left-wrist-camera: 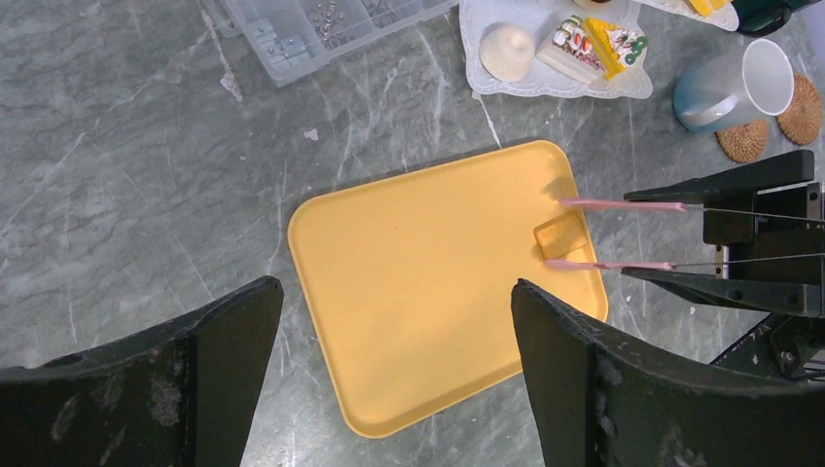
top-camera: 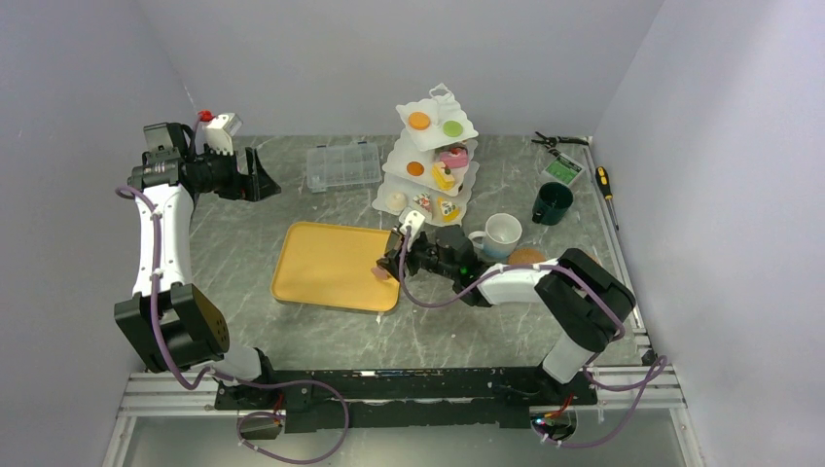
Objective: Serve the afternoon tea
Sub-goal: Pick up the desert from the tray.
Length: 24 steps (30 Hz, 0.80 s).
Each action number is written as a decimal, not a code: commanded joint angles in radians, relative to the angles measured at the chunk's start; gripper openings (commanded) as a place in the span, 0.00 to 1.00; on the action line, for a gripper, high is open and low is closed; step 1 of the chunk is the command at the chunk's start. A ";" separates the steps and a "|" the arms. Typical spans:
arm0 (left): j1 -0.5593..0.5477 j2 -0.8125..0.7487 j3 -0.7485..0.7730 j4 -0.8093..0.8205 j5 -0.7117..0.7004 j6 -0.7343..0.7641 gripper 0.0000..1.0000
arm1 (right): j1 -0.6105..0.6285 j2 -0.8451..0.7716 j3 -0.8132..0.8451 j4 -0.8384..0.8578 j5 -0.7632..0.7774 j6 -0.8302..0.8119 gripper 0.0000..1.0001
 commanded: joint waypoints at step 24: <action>-0.004 -0.010 0.037 0.004 0.040 -0.014 0.93 | -0.025 0.063 0.024 0.090 -0.103 0.030 0.62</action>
